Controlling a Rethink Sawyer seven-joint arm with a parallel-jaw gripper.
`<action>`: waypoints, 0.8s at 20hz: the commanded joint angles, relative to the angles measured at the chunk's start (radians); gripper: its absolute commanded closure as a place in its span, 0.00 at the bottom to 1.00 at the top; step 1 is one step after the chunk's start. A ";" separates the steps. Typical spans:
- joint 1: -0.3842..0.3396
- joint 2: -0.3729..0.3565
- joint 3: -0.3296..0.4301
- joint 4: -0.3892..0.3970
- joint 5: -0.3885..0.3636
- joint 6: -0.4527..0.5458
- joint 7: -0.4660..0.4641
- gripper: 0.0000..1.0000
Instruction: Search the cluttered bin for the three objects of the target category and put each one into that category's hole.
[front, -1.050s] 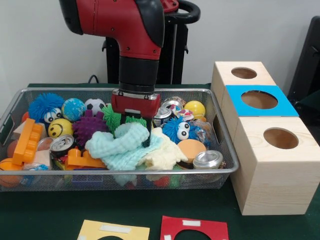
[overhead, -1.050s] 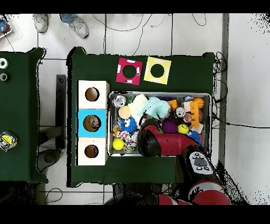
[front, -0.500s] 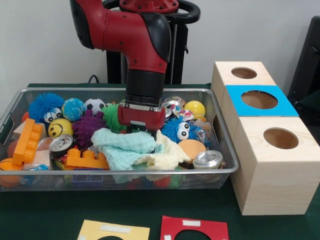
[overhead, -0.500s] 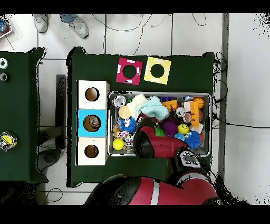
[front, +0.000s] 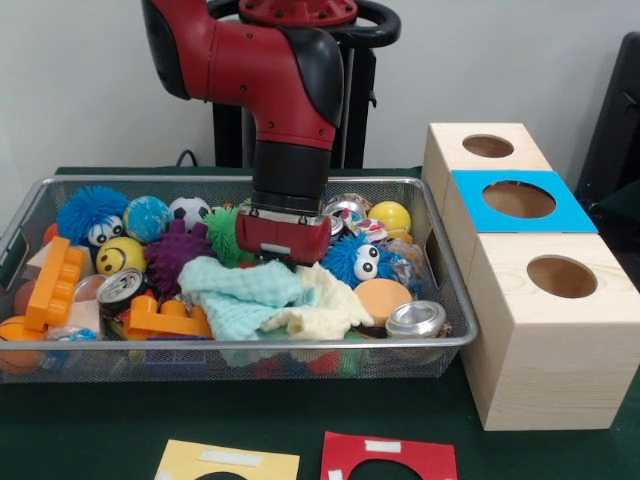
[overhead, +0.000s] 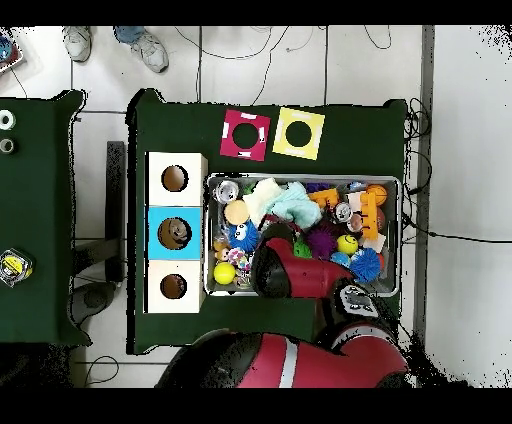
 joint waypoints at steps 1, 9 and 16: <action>0.009 0.000 0.013 -0.009 0.060 0.200 0.099 1.00; -0.259 -0.367 0.212 0.145 -0.009 0.616 -0.070 1.00; -0.323 -0.545 0.252 0.147 0.017 0.860 -0.161 1.00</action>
